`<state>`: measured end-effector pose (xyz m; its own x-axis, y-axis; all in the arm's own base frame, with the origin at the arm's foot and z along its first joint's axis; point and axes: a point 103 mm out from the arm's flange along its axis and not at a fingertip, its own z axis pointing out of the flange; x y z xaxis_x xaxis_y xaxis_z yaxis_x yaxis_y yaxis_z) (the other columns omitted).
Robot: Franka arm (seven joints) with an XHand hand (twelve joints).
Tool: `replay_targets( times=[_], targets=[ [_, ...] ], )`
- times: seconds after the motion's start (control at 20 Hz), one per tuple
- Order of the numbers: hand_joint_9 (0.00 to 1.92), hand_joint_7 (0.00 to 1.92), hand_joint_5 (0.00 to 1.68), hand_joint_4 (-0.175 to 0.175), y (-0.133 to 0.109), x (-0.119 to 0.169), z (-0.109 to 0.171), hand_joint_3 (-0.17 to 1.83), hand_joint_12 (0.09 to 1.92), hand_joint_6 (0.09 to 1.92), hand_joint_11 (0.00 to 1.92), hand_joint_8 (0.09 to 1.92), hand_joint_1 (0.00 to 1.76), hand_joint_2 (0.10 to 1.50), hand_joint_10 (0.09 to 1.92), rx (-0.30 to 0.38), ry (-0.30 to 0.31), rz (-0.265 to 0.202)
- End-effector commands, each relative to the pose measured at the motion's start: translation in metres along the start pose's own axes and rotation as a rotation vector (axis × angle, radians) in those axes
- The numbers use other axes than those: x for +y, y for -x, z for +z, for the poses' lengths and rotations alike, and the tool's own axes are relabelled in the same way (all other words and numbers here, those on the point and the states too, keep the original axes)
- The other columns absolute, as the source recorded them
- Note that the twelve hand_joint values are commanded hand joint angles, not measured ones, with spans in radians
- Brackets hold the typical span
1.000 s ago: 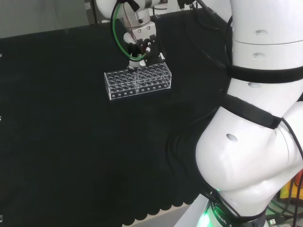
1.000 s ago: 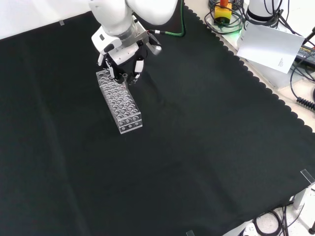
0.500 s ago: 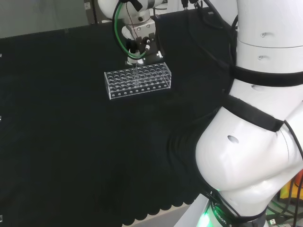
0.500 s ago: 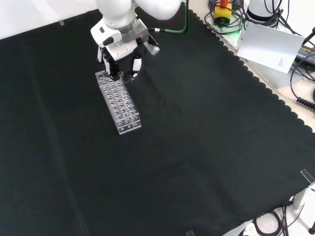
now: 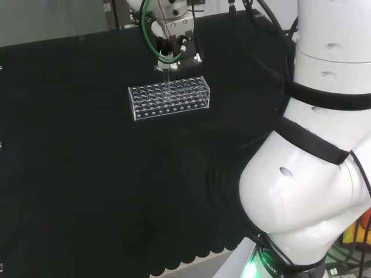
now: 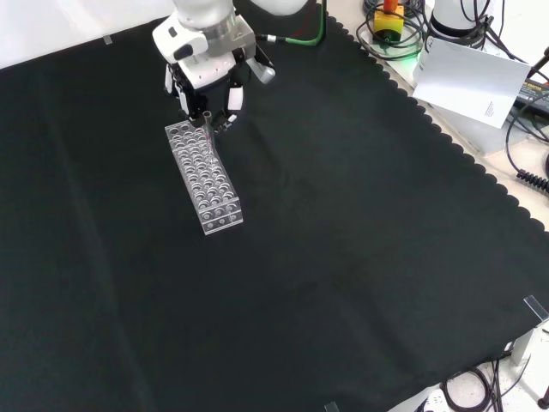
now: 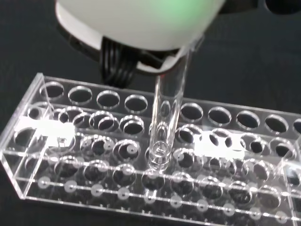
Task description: Pick up the test tube.
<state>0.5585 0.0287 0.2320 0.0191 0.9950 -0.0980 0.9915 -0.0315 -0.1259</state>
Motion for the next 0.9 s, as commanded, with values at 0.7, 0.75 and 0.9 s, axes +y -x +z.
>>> replay_targets(
  times=[0.7, 0.75, 0.9],
  targets=[
    [1.79, 1.85, 1.55, -0.175, 0.025, -0.030, -0.150, 0.69, 0.97, 0.14, 1.18, 0.19, 1.24, 0.56, 0.09, 0.075, 0.205, -0.001],
    [1.79, 1.85, 1.55, -0.175, 0.026, -0.035, -0.158, 0.69, 0.97, 0.14, 1.18, 0.19, 1.24, 0.56, 0.09, 0.079, 0.216, -0.004],
    [1.79, 1.85, 1.55, -0.175, 0.027, -0.052, -0.180, 0.69, 0.97, 0.13, 1.18, 0.19, 1.24, 0.56, 0.09, 0.093, 0.253, -0.013]
  ],
)
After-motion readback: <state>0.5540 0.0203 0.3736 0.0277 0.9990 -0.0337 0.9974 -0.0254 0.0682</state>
